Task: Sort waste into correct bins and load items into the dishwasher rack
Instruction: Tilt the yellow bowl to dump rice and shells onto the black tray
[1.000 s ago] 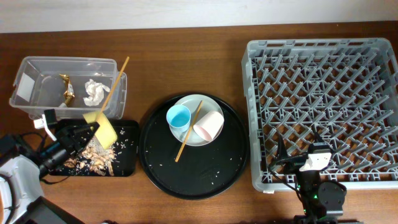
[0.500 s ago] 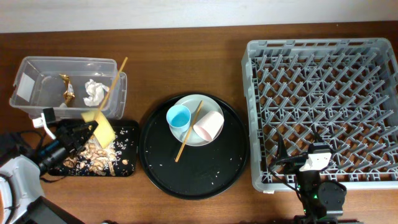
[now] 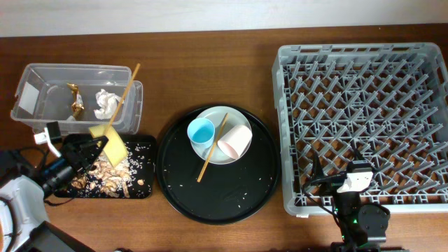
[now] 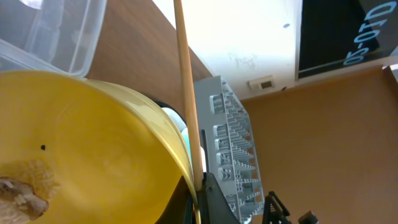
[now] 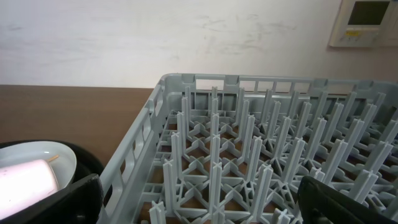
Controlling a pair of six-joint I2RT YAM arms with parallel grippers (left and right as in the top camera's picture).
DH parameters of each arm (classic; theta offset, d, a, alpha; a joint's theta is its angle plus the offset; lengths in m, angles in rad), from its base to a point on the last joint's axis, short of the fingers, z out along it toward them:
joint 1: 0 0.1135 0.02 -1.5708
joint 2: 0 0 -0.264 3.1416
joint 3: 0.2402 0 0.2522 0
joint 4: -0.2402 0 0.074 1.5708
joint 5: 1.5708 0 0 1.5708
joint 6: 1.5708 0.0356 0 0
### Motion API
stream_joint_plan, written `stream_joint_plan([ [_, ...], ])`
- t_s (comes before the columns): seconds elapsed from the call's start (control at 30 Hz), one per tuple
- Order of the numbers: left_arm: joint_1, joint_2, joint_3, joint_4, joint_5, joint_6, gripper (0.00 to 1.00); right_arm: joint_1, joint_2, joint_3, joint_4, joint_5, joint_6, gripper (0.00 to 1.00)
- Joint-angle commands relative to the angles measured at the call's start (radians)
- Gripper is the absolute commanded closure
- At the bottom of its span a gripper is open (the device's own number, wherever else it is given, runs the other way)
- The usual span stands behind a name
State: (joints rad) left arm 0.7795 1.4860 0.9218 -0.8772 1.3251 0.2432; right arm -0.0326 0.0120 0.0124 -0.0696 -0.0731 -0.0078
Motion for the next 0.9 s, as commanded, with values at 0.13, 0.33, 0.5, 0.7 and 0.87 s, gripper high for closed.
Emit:
stream_joint_plan([
  [0.13, 0.12, 0.002, 0.006, -0.063, 0.094, 0.176, 1.0, 0.006, -0.006, -0.007, -0.002, -0.002, -0.003, 0.02],
  [0.33, 0.12, 0.01, -0.004, -0.121, 0.214, 0.248, 1.0, 0.006, -0.006, -0.007, -0.002, -0.002, -0.003, 0.02],
  [0.5, 0.119, 0.02, -0.005, -0.167, 0.249, 0.274, 1.0, 0.006, -0.006, -0.007, -0.002, -0.002, -0.003, 0.02],
  [0.7, 0.119, 0.037, -0.005, -0.107, 0.211, 0.169, 1.0, 0.006, -0.006, -0.007, -0.002, -0.002, -0.003, 0.02],
  [0.87, 0.119, 0.038, -0.005, -0.156, 0.195, 0.159, 1.0, 0.006, -0.006, -0.007, -0.002, -0.002, -0.003, 0.02],
])
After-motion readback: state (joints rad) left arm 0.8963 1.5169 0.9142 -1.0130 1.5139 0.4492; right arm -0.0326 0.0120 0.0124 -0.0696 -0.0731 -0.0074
